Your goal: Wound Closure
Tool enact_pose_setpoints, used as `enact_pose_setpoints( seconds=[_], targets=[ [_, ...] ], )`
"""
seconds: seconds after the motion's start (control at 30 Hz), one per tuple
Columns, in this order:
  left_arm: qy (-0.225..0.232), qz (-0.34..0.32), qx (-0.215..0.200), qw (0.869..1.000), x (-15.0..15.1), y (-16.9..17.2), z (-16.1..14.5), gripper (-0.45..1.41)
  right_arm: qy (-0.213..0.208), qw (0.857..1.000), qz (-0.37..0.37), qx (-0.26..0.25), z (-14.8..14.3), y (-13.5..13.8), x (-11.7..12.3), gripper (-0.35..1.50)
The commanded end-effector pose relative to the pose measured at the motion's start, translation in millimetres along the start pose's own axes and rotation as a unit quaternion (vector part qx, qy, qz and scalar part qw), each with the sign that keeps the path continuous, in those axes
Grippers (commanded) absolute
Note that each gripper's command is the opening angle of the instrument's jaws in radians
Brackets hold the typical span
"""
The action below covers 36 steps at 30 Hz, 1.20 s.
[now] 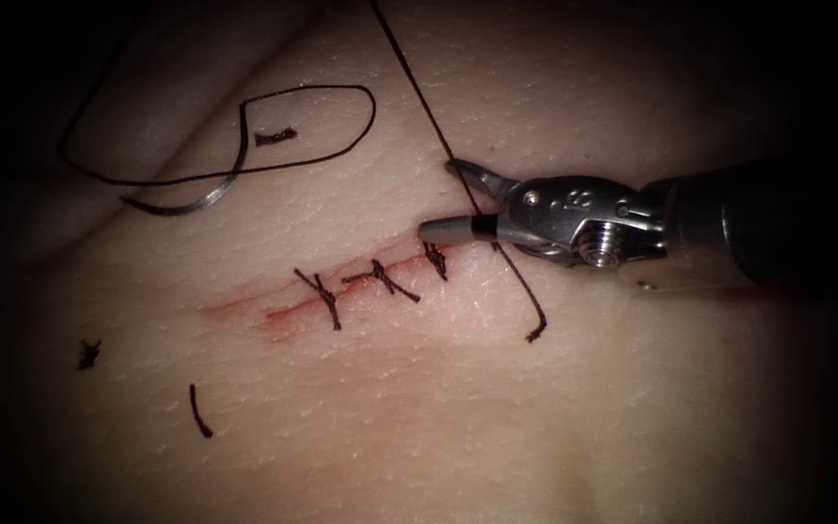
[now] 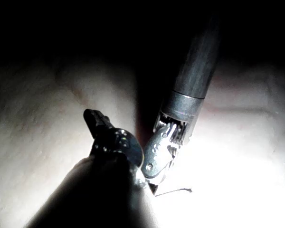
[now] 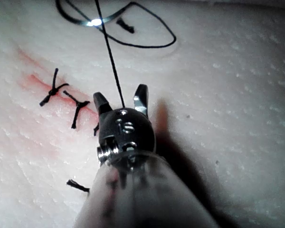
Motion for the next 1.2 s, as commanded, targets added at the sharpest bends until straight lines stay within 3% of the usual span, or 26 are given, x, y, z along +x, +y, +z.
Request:
enact_pose_setpoints(
  seconds=[0.03,0.27,0.63,0.73,0.83,0.87,0.9,0.93,1.2],
  targets=[
    [0.001,0.0,0.0,1.0,0.0,0.4,0.6,-0.45,0.002,1.0,0.0,0.001,1.2,-0.6,-0.3,1.15],
    [0.004,-0.001,-0.001,1.0,0.3,0.5,0.6,-0.45,0.004,1.0,0.001,0.005,2.8,-1.0,0.1,1.15],
    [0.007,0.002,-0.002,1.0,0.8,0.8,0.2,-0.45,0.002,1.0,-0.002,0.01,3.5,-0.5,-0.4,0.89],
    [0.007,0.002,-0.003,1.0,0.9,0.9,0.3,-0.45,0.002,1.0,-0.005,0.015,3.7,-0.8,-0.8,0.74],
    [0.008,0.002,-0.003,1.0,0.9,0.9,0.3,-0.45,0.003,1.0,-0.008,0.021,3.8,-1.0,-1.2,0.44],
    [0.008,0.002,-0.003,1.0,1.0,0.9,0.2,-0.45,0.004,1.0,-0.008,0.022,3.8,-0.9,-1.2,0.19],
    [0.008,0.002,-0.003,1.0,1.0,0.9,0.2,-0.45,0.004,1.0,-0.008,0.026,3.8,-0.9,-1.3,-0.28],
    [0.008,0.002,-0.003,1.0,1.0,1.0,0.2,-0.45,0.006,0.999,-0.009,0.03,3.7,-1.0,-1.3,-0.35],
    [0.013,0.009,-0.006,1.0,1.6,1.4,-0.7,-0.45,0.015,0.999,-0.028,0.022,3.2,-0.9,-0.4,-0.35]
  ],
)
